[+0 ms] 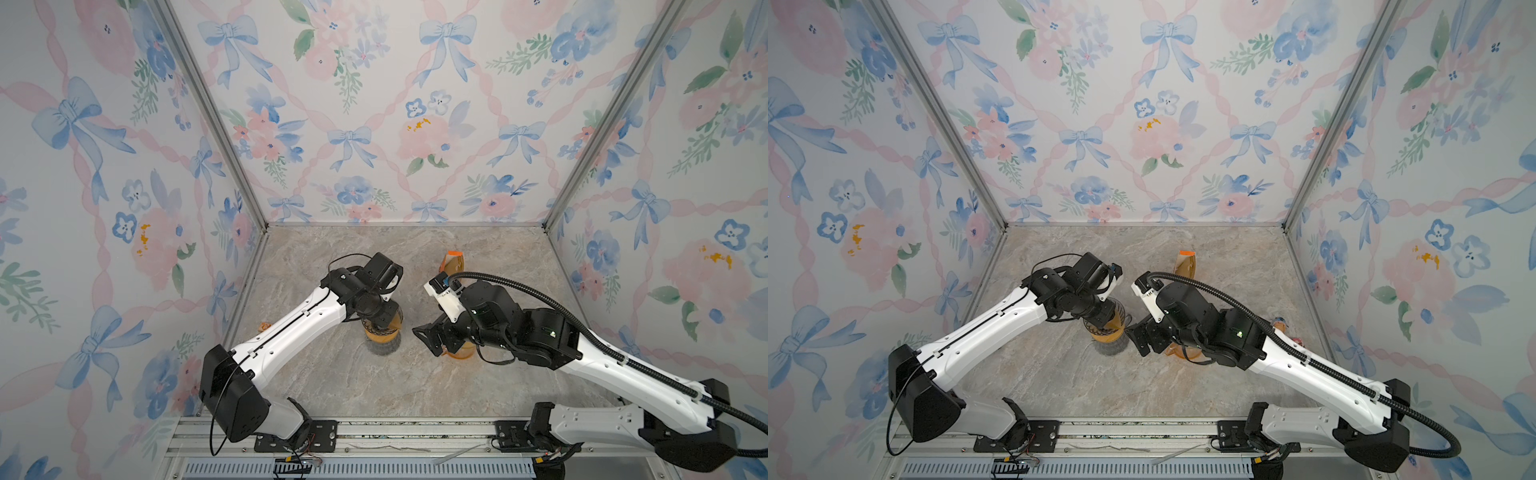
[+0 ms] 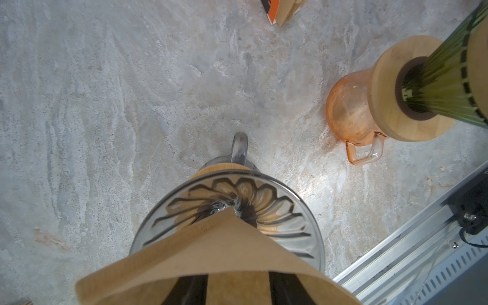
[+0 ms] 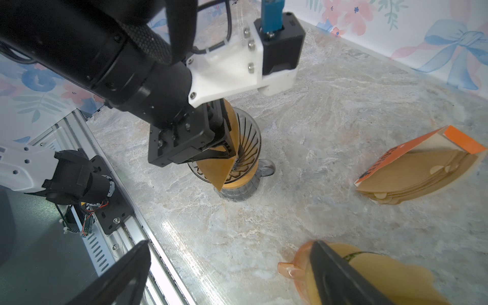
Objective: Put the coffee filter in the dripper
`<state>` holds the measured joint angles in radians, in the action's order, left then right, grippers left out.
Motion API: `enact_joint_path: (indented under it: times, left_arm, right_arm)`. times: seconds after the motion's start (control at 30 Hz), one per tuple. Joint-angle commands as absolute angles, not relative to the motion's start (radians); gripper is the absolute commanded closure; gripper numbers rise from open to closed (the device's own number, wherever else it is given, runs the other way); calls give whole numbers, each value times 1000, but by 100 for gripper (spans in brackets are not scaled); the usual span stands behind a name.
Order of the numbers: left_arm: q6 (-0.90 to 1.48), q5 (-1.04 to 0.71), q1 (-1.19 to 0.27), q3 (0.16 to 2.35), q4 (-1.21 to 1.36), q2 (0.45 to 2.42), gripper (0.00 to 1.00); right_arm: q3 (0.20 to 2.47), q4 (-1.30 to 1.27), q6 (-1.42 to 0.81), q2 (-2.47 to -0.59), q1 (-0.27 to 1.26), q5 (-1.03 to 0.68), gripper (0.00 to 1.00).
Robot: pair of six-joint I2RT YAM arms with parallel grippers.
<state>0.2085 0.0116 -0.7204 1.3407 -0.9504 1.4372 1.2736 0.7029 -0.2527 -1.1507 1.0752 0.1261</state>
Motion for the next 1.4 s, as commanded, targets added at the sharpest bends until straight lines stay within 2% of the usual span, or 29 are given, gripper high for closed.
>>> enact_joint_path:
  times: [0.0, 1.37]
  left_arm:
    - [186, 26, -727, 1330, -942, 1442, 60]
    - [195, 28, -732, 1234, -867, 1457, 54]
  right_arm:
    - [1298, 717, -245, -1141, 1077, 120, 4]
    - [1205, 654, -308, -1181, 1046, 125, 4]
